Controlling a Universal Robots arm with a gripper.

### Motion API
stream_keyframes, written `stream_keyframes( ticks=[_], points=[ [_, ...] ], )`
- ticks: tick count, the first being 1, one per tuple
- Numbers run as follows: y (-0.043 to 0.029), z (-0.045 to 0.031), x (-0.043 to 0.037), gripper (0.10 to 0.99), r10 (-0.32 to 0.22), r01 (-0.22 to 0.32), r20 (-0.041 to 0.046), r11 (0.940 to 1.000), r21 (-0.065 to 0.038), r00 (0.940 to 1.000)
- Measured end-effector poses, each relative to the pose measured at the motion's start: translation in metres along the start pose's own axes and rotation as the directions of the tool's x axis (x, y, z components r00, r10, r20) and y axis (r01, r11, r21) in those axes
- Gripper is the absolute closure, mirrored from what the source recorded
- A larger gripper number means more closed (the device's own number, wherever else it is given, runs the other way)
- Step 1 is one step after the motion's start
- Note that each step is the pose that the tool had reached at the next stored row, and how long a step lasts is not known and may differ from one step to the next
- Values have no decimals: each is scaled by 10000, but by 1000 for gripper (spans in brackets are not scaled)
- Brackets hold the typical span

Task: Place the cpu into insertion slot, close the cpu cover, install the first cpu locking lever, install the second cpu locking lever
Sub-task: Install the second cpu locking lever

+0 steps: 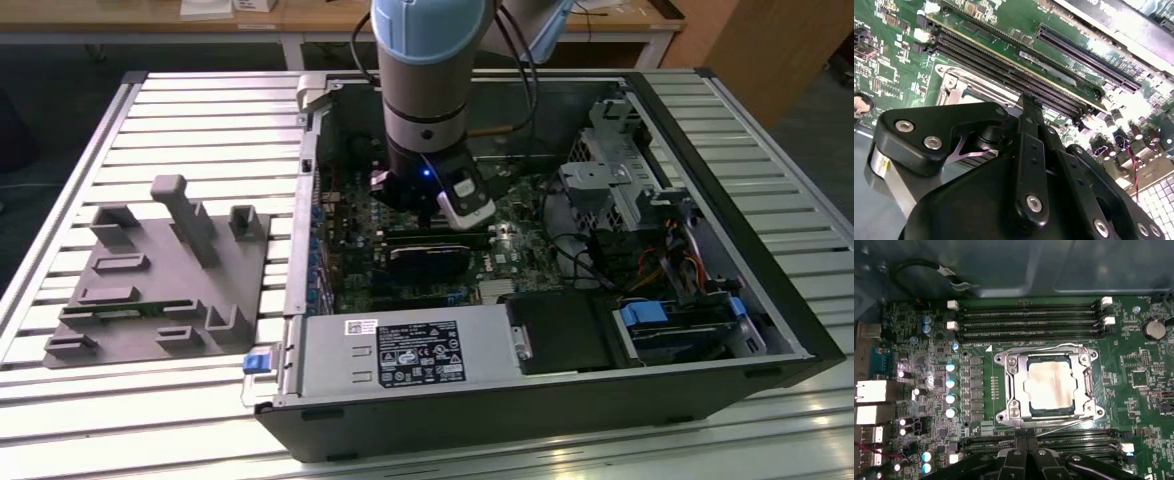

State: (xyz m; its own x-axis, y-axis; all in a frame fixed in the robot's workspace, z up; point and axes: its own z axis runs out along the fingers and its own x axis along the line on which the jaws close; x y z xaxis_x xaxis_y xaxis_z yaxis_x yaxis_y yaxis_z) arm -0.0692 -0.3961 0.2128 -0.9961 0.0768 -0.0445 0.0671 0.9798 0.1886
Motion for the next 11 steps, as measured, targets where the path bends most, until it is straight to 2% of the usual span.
stream_keyframes(
  ticks=[3, 4, 9, 11],
  points=[
    [-40, 3, -3, 980, 19, -19, -22, 9994, -338, 10000],
    [-46, 5, -3, 980, 21, -22, -25, 9993, -381, 10000],
    [-47, 6, -2, 980, 23, -24, -27, 9992, -402, 10000],
    [-51, 18, 14, 980, 27, -29, -31, 9987, -508, 10000]
  ],
)
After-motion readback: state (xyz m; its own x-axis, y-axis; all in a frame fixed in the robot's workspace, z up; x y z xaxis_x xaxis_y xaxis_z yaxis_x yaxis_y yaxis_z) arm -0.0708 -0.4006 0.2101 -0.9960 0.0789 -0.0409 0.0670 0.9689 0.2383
